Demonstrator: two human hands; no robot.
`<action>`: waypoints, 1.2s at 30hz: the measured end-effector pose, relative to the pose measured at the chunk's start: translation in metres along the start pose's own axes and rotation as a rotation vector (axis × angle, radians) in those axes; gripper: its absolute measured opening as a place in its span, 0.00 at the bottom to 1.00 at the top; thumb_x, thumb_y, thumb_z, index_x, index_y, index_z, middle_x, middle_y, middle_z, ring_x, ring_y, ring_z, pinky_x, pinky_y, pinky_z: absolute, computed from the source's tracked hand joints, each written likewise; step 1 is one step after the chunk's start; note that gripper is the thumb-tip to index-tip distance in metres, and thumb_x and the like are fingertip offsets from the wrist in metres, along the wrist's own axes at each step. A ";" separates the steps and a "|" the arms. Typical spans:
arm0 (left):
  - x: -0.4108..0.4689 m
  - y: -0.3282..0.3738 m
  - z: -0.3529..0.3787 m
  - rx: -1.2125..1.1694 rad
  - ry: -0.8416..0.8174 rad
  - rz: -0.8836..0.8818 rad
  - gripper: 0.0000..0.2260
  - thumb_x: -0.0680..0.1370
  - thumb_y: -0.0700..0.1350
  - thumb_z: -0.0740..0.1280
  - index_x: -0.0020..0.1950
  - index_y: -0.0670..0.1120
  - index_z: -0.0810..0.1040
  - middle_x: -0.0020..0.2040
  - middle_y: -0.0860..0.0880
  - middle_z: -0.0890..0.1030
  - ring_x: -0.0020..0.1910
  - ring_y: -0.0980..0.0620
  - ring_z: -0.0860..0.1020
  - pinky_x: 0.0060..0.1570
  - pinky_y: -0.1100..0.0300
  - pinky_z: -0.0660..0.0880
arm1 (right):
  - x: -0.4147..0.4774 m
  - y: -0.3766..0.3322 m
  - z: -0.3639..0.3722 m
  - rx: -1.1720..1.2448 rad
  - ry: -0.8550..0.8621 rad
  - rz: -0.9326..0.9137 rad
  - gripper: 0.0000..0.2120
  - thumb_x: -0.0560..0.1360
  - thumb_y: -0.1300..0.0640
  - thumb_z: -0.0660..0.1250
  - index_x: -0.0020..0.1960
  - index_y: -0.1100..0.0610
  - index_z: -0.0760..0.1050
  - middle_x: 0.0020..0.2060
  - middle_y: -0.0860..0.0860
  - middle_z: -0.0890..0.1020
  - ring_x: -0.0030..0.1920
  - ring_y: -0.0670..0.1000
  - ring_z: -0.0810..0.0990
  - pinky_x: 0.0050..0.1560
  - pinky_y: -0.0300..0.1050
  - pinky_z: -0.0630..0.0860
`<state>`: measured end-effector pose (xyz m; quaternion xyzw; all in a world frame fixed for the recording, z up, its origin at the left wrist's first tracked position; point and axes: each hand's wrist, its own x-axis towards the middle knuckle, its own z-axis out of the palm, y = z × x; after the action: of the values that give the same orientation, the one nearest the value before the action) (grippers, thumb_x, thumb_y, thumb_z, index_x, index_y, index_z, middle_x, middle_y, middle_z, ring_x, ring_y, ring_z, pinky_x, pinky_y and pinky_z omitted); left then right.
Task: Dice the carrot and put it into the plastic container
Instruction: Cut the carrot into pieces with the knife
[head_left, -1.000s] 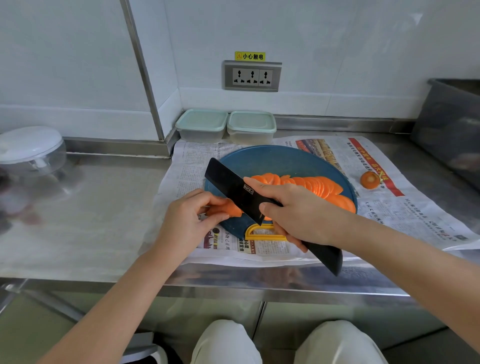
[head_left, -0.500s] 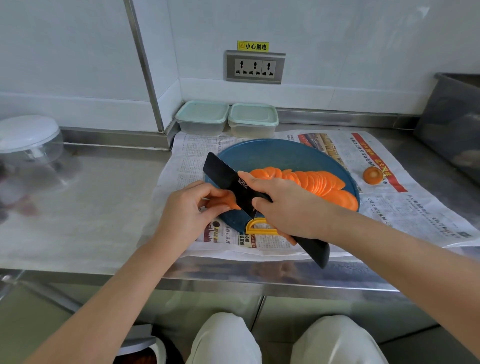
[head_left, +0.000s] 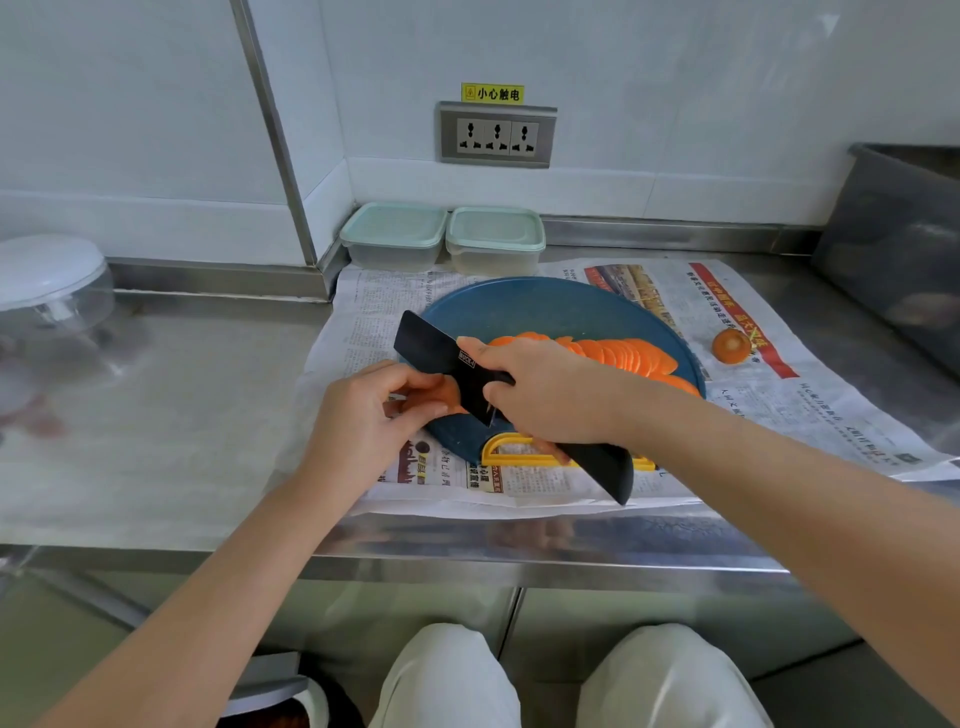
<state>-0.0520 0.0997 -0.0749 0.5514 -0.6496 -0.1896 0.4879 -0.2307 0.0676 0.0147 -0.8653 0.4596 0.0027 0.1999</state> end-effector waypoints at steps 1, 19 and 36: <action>0.000 0.000 0.000 -0.001 -0.001 -0.005 0.11 0.69 0.39 0.75 0.48 0.52 0.82 0.46 0.54 0.83 0.47 0.55 0.81 0.51 0.50 0.79 | -0.001 0.000 0.001 -0.007 0.004 0.002 0.26 0.82 0.59 0.52 0.78 0.51 0.51 0.54 0.56 0.76 0.41 0.51 0.77 0.45 0.46 0.78; -0.002 -0.005 -0.002 0.102 -0.022 0.124 0.11 0.70 0.38 0.75 0.51 0.46 0.82 0.47 0.51 0.81 0.48 0.54 0.80 0.51 0.51 0.79 | -0.005 0.013 0.016 0.480 0.061 0.043 0.26 0.82 0.60 0.55 0.76 0.43 0.57 0.27 0.53 0.74 0.21 0.49 0.71 0.22 0.42 0.72; -0.002 -0.004 -0.001 0.133 -0.039 0.095 0.10 0.70 0.39 0.75 0.51 0.46 0.82 0.47 0.51 0.81 0.49 0.54 0.79 0.52 0.52 0.79 | -0.023 0.013 0.003 0.398 0.074 -0.016 0.26 0.82 0.60 0.55 0.76 0.41 0.57 0.27 0.47 0.72 0.18 0.45 0.70 0.22 0.40 0.71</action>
<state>-0.0495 0.1005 -0.0787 0.5474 -0.6956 -0.1334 0.4458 -0.2543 0.0805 0.0122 -0.8120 0.4512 -0.1213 0.3498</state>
